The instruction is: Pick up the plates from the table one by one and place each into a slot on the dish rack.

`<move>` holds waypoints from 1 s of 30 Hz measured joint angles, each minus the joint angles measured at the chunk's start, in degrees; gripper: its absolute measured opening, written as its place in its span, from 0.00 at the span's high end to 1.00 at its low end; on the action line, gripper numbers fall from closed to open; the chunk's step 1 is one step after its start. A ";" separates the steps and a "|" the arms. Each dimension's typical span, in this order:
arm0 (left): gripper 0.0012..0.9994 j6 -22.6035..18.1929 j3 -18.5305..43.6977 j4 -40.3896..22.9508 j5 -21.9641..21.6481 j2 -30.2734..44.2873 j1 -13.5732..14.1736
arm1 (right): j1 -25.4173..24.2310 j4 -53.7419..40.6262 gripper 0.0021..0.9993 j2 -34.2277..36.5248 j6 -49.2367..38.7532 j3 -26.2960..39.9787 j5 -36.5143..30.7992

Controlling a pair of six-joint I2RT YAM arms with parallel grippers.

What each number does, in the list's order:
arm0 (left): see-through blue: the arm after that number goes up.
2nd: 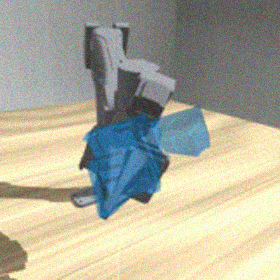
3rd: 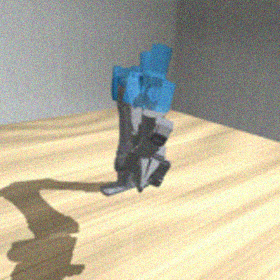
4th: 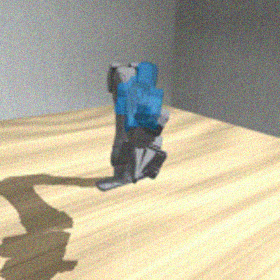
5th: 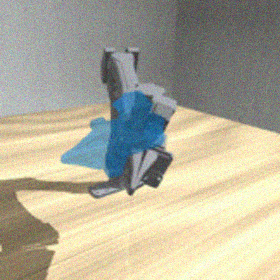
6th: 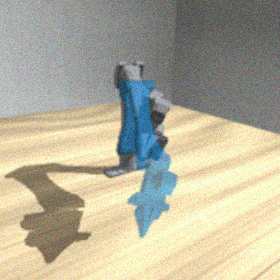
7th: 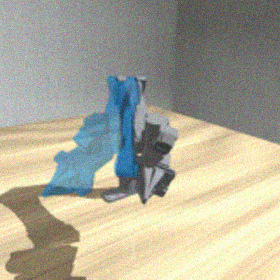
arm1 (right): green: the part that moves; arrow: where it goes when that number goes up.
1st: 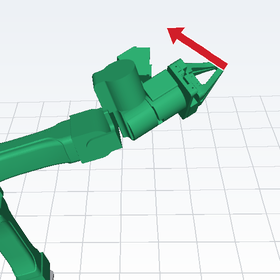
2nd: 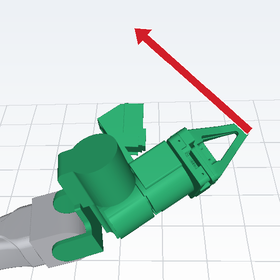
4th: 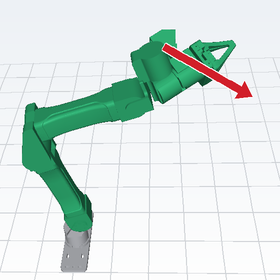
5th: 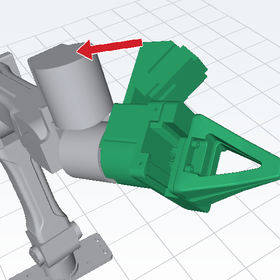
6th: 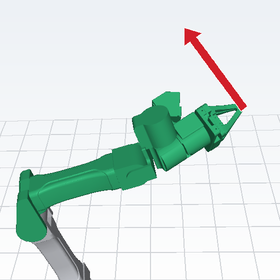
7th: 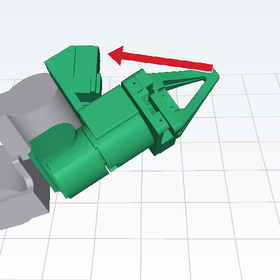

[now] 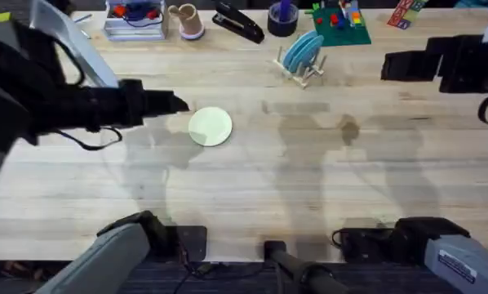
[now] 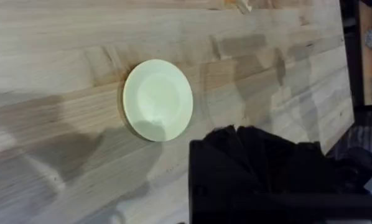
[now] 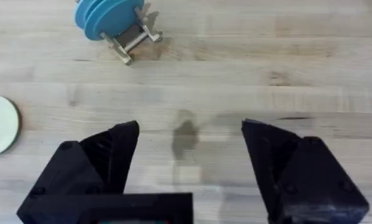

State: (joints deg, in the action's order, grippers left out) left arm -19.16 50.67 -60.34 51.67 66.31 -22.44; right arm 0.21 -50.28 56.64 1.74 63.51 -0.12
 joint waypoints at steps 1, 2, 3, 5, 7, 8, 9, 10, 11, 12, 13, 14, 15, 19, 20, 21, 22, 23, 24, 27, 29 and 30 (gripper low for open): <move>0.96 -0.14 -1.19 1.01 0.53 0.52 -0.02 | 0.00 0.00 0.00 0.00 0.00 0.00 0.00; 0.96 -0.27 -2.29 2.13 1.08 1.32 0.00 | 0.00 0.02 0.00 0.00 0.00 0.00 0.00; 0.96 -0.47 -3.31 3.25 1.43 2.37 0.00 | 0.00 0.00 0.00 0.00 0.00 0.00 0.00; 0.96 -0.75 -4.95 5.16 2.03 4.54 0.00 | 0.00 0.02 0.00 0.00 0.00 0.00 0.00; 0.96 -1.53 -6.15 6.03 2.43 7.19 0.00 | 0.00 0.00 0.00 0.00 0.00 0.00 0.00; 0.96 -2.10 -6.46 6.15 2.59 8.58 0.00 | 0.00 0.02 0.00 0.00 0.00 0.00 0.00; 0.96 -2.61 -6.58 6.46 2.66 9.98 0.00 | 0.00 0.00 0.00 0.00 0.00 0.00 0.00; 0.96 -3.04 -6.62 7.01 2.74 11.24 0.00 | 0.00 0.00 0.00 0.00 0.00 0.00 0.00; 0.96 -3.49 -6.62 7.88 2.79 12.64 0.00 | 0.00 0.02 0.00 0.00 0.00 0.00 0.00; 0.96 -3.89 -6.62 8.67 2.82 14.04 -0.02 | 0.00 0.00 0.00 0.00 0.00 0.00 0.00; 0.96 -4.19 -6.62 9.24 2.85 15.24 -0.02 | 0.00 0.00 0.00 0.00 0.00 0.00 0.00; 0.96 -4.59 -6.62 9.81 2.96 16.77 -0.02 | 0.00 0.00 0.00 0.00 0.00 0.00 0.00; 0.96 -5.02 -6.62 10.04 3.14 17.98 0.00 | 0.00 0.02 0.00 0.00 0.00 0.00 0.00; 0.96 -7.21 -6.62 11.03 4.29 23.31 0.00 | 0.00 0.00 0.00 0.00 0.00 0.00 0.00; 0.96 -7.72 -6.62 11.63 4.39 24.70 0.00 | 0.00 0.00 0.00 0.00 0.00 0.00 0.00; 0.96 -8.02 -6.62 12.14 4.49 25.74 -0.02 | 0.00 0.02 0.00 0.00 0.00 0.00 0.00; 0.96 -8.31 -6.62 12.74 4.60 26.83 0.00 | 0.00 0.00 0.00 0.00 0.00 0.00 0.00; 0.96 -8.52 -6.62 13.25 4.70 27.81 -0.02 | 0.00 0.00 0.00 0.00 0.00 0.00 0.00; 0.96 -8.69 -6.62 13.49 4.71 28.67 -0.02 | 0.00 0.02 0.00 0.00 0.00 0.00 0.00; 0.96 -9.22 -6.62 13.60 4.73 30.11 -0.02 | 0.00 0.02 0.00 0.00 0.00 0.00 0.00; 0.96 -9.48 -6.62 13.72 4.73 30.17 -0.02 | 0.00 0.00 0.00 0.00 0.00 0.00 0.00; 0.96 -9.60 -6.62 13.94 4.72 30.17 -0.07 | 0.00 0.02 0.00 0.00 0.00 0.00 0.00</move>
State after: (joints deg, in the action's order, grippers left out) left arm -28.75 44.05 -46.41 56.38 96.48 -22.50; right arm 0.21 -50.26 56.64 1.74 63.51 -0.12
